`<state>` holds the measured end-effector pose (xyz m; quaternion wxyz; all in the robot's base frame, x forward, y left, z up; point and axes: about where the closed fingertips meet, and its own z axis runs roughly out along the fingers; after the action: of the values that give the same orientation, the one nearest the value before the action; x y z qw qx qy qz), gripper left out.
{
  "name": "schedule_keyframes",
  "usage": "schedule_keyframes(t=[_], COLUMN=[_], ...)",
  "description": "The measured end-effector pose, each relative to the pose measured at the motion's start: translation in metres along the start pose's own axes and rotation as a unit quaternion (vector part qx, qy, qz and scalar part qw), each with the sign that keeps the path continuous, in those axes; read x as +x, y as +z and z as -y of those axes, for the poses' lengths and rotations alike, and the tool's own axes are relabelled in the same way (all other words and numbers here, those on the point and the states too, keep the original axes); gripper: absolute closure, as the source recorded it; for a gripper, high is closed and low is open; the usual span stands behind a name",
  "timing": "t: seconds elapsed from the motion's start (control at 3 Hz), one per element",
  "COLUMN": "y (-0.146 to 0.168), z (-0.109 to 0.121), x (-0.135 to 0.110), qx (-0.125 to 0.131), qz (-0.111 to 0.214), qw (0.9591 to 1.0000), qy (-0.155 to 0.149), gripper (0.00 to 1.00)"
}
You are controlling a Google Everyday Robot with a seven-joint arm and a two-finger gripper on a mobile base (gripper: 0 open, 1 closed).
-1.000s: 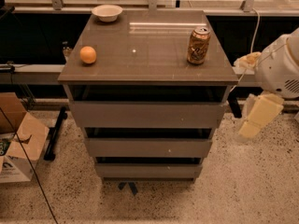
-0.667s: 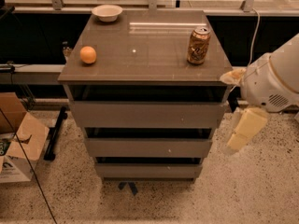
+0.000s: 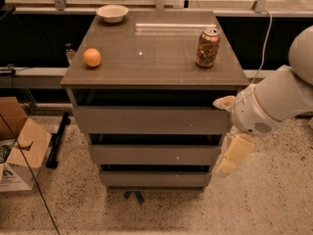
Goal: Open middle drawer
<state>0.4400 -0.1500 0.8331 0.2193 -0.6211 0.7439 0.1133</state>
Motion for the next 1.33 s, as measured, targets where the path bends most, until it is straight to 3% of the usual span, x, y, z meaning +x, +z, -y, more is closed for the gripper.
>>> schedule_keyframes(t=[0.67,1.33], y=[0.022,0.066], z=[0.005,0.022], x=[-0.002,0.007], qx=[0.031,0.079], qz=[-0.002,0.026], qw=[0.9994,0.9962], qy=[0.012,0.026], gripper=[0.00,0.00])
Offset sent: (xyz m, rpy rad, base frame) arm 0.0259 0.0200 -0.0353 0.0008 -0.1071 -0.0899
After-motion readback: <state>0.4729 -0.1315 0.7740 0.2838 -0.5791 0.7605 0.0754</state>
